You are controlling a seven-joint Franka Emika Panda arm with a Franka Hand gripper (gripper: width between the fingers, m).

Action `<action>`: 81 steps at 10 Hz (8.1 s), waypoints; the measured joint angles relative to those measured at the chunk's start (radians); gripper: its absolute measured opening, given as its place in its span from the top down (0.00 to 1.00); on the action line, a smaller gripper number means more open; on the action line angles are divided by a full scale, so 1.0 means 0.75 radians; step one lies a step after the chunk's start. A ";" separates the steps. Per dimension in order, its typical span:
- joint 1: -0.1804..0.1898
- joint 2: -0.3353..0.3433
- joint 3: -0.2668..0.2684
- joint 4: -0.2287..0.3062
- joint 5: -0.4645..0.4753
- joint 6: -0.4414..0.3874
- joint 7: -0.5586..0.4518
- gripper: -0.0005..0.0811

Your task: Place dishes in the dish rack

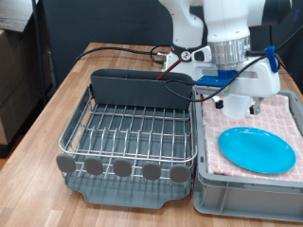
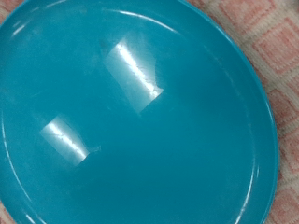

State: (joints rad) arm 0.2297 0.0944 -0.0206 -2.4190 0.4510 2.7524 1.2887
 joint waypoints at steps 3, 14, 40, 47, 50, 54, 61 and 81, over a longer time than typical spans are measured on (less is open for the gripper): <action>0.000 0.046 0.027 -0.025 -0.006 0.076 0.047 0.01; -0.011 0.133 0.126 -0.063 0.195 0.210 -0.086 0.01; 0.062 -0.065 -0.048 0.100 -0.410 -0.316 0.322 0.97; 0.061 -0.110 -0.060 0.347 -0.725 -0.843 0.374 0.97; 0.062 -0.106 -0.053 0.477 -0.829 -1.045 0.347 0.97; 0.061 -0.096 -0.055 0.519 -0.919 -1.194 0.335 0.97; -0.022 -0.203 -0.219 0.446 -1.333 -1.116 -0.053 0.97; -0.112 -0.193 -0.557 0.238 -1.705 -0.601 -0.531 0.97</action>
State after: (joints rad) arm 0.1453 -0.0501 -0.4387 -2.2401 -0.8279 2.3016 0.8905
